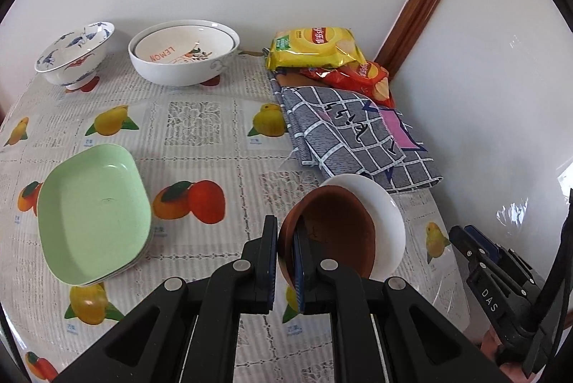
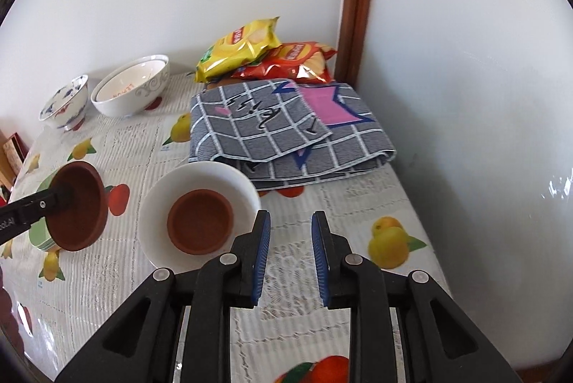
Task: Organize plates and bowls
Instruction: 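Close the left gripper on the white bowl rim holding the clay bowl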
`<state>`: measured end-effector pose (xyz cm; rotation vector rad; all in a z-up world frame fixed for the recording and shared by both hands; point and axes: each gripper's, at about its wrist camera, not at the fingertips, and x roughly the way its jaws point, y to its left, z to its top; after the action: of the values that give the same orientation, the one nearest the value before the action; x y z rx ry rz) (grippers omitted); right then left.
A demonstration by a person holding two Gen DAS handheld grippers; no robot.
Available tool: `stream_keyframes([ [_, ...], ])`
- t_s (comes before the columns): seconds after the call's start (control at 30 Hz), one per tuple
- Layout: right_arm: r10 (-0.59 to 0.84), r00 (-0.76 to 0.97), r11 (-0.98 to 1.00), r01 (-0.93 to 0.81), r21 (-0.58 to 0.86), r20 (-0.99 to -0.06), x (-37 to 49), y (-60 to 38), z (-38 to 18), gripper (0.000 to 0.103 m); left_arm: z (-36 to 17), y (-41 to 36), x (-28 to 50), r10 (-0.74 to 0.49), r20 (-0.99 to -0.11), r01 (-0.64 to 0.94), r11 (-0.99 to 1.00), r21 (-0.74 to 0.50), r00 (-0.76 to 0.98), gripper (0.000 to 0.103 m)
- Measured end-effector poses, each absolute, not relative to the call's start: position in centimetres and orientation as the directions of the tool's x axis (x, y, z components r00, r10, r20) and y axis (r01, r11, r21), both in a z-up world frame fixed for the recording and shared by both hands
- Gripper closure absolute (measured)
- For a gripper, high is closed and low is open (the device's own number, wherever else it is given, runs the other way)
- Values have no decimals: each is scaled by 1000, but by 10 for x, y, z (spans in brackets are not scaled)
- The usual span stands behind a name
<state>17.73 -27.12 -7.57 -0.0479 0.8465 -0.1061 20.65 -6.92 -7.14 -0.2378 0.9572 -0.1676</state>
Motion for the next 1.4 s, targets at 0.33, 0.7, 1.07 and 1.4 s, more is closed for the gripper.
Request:
stream_keyframes([
  [0.33, -142, 650, 988, 138, -68, -746, 159, -313, -77, 79, -84, -108, 222, -260, -803, 69, 962, -265, 536, 95],
  [0.7, -157, 628, 985, 153, -76, -762, 166, -331, -92, 79, -109, -126, 246, -261, -832, 60, 962, -266, 489, 94],
  [1.07, -141, 613, 988, 136, -72, -778, 171, -328, -101, 79, -124, -136, 257, -255, -850, 57, 964, -259, 461, 94],
  [1.4, -132, 587, 989, 138, -62, -798, 172, -329, -111, 79, -134, -139, 260, -267, -853, 59, 961, -270, 448, 92],
])
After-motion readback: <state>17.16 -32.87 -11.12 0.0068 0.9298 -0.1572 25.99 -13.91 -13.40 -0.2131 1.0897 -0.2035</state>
